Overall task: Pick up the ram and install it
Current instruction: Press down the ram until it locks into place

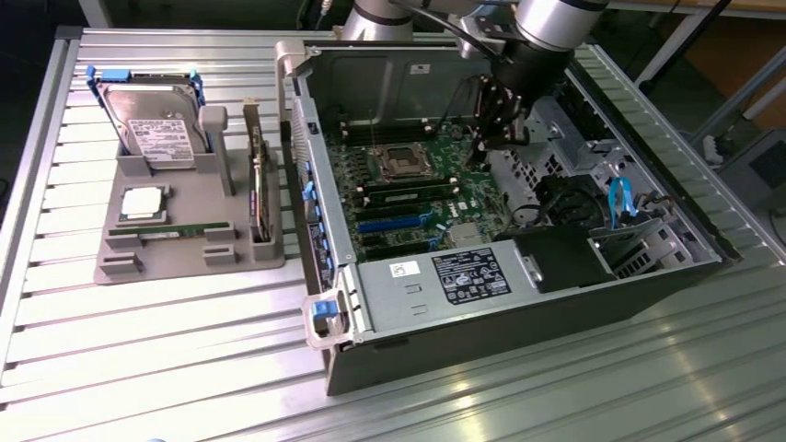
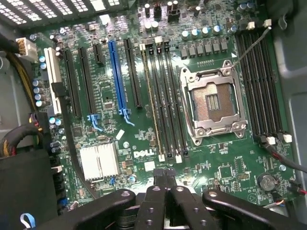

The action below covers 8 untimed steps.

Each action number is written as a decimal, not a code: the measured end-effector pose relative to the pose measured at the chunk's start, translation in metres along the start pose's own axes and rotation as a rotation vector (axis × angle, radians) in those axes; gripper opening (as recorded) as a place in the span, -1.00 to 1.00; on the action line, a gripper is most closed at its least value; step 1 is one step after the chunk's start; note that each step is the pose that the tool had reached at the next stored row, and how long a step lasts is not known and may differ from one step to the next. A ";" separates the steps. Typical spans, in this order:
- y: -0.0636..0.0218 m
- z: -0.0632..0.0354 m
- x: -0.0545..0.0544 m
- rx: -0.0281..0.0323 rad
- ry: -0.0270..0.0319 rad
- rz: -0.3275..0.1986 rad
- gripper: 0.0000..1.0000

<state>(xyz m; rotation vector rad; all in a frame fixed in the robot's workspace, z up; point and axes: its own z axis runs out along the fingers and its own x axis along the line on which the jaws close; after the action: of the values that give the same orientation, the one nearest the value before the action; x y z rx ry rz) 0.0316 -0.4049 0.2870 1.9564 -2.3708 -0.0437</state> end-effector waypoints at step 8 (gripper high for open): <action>0.0000 0.0000 0.000 -0.0042 -0.0080 0.124 -0.82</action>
<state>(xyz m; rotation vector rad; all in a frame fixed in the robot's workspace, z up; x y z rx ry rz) 0.0316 -0.4049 0.2870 1.8069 -2.4888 -0.0501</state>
